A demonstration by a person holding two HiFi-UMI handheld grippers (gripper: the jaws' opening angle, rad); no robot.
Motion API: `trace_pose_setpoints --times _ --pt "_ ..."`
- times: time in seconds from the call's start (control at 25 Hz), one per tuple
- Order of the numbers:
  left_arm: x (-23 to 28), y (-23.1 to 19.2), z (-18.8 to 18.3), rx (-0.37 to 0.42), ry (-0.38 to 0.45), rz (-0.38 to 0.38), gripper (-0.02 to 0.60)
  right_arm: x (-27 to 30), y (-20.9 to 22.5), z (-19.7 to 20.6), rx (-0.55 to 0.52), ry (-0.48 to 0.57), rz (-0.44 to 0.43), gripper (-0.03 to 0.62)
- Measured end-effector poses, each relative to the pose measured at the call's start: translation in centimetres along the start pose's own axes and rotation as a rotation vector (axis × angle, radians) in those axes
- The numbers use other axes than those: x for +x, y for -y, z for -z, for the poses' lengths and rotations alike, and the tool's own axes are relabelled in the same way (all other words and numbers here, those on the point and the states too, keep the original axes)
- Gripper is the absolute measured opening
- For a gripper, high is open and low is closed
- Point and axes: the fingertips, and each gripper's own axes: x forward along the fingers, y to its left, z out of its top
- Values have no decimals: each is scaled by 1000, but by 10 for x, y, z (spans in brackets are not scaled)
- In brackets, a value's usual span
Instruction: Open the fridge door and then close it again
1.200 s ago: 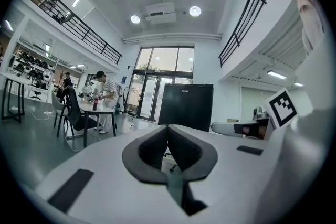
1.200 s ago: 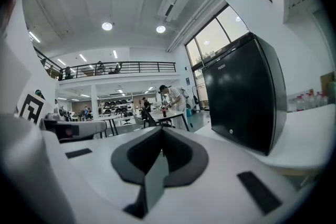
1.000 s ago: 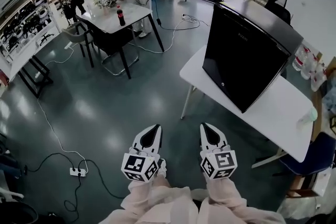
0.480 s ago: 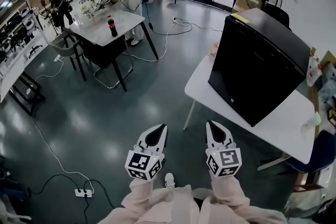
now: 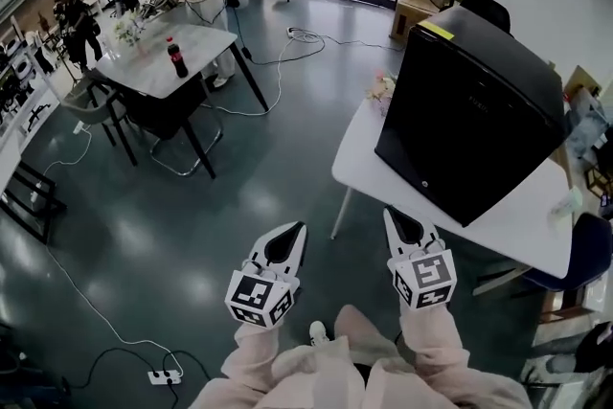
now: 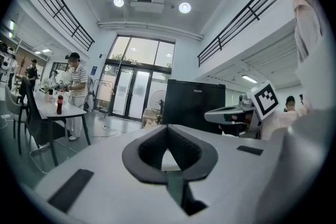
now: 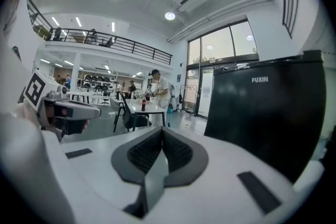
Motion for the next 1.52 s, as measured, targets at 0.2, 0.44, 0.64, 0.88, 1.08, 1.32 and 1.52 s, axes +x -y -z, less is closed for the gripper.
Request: trace_pose_setpoints --times 0.2,0.44,0.64,0.88,1.08,1.32,1.52 --pt "28 -4 -16 43 15 82 11 18 46 -33 -121 -4 79 11" --pt "76 -20 -33 77 30 138 11 54 93 -90 -333 1 161 18" --pt "133 -32 -54 111 46 183 11 81 128 -123 -463 -36 142 117" --pt "212 -37 -74 133 62 256 11 100 190 -155 -644 -157 218 184" --pt "262 -36 -82 137 73 320 11 120 224 -163 -732 -341 267 198" --pt "311 -41 -87 146 82 332 11 148 261 -153 -754 -520 292 196" --pt "330 -57 -78 144 85 339 11 166 268 -139 -779 -620 344 172"
